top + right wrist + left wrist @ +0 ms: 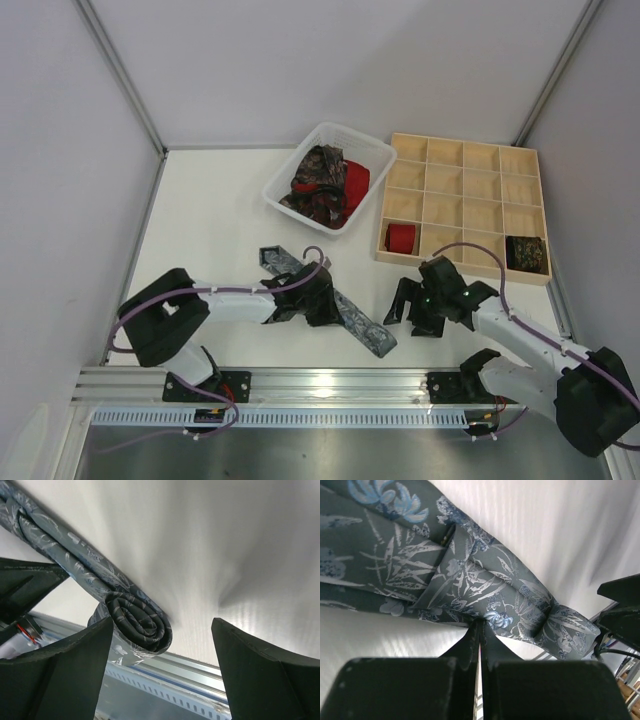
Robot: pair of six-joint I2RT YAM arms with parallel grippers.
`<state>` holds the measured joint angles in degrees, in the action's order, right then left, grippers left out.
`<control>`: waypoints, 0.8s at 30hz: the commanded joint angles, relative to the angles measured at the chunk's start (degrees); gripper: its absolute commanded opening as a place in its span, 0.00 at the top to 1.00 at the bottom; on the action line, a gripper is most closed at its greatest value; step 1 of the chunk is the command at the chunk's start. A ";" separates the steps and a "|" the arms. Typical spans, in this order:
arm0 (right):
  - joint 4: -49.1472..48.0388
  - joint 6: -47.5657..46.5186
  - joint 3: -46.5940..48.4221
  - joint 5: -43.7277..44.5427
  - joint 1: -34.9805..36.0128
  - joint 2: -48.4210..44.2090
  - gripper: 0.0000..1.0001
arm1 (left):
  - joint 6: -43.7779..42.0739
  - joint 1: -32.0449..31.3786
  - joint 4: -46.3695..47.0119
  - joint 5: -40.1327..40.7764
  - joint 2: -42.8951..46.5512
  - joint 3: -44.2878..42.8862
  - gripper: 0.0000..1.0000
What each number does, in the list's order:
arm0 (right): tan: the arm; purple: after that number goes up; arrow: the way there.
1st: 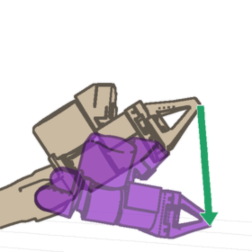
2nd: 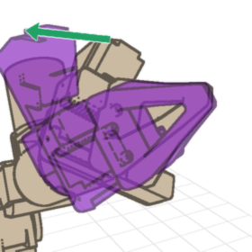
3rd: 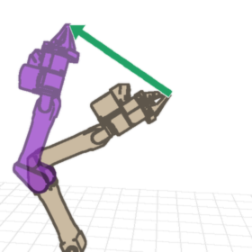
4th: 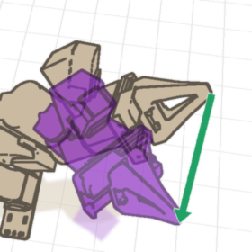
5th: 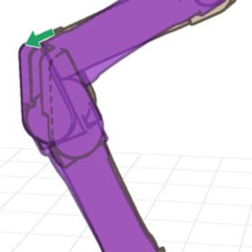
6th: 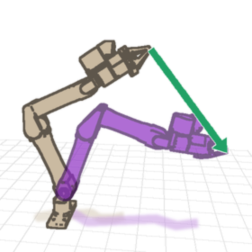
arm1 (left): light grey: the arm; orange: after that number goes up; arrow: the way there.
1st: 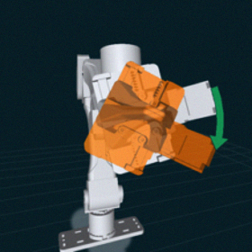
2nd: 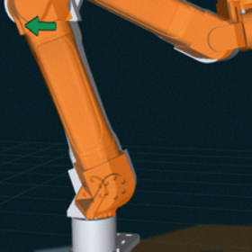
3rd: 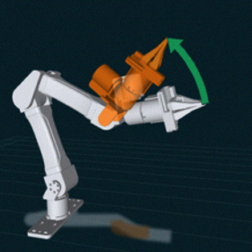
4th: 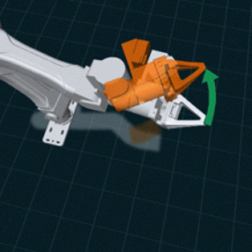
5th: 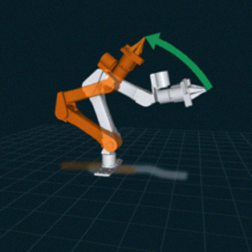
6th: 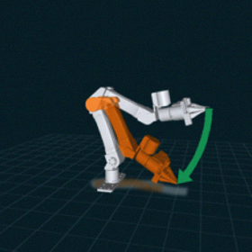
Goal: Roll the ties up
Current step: Roll the tie
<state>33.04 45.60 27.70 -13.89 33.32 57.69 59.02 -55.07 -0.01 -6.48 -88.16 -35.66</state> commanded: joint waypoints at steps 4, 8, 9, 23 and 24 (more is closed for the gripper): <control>2.91 -4.91 2.97 -0.87 -10.37 0.23 0.10 | -5.41 3.82 -2.36 1.91 -5.27 -4.50 0.99; 4.22 -5.00 3.67 -3.17 -14.25 0.05 0.11 | -6.73 3.92 -3.59 2.17 -4.57 -5.12 1.00; 5.36 -5.09 3.93 -2.73 -14.25 -0.21 0.12 | -6.90 3.74 -4.38 2.43 -2.74 -4.51 1.00; 4.05 -6.41 5.34 -7.03 -13.81 -0.91 0.43 | -17.97 12.52 -19.83 8.67 1.71 -17.94 0.99; 4.05 -6.06 5.34 -7.11 -13.72 -1.44 0.43 | -18.76 13.75 -20.37 9.11 0.28 -20.82 1.00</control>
<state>38.17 39.42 31.48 -18.92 19.29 57.78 45.89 -43.94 -16.05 -0.16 -83.33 -50.35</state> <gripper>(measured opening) 0.579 0.009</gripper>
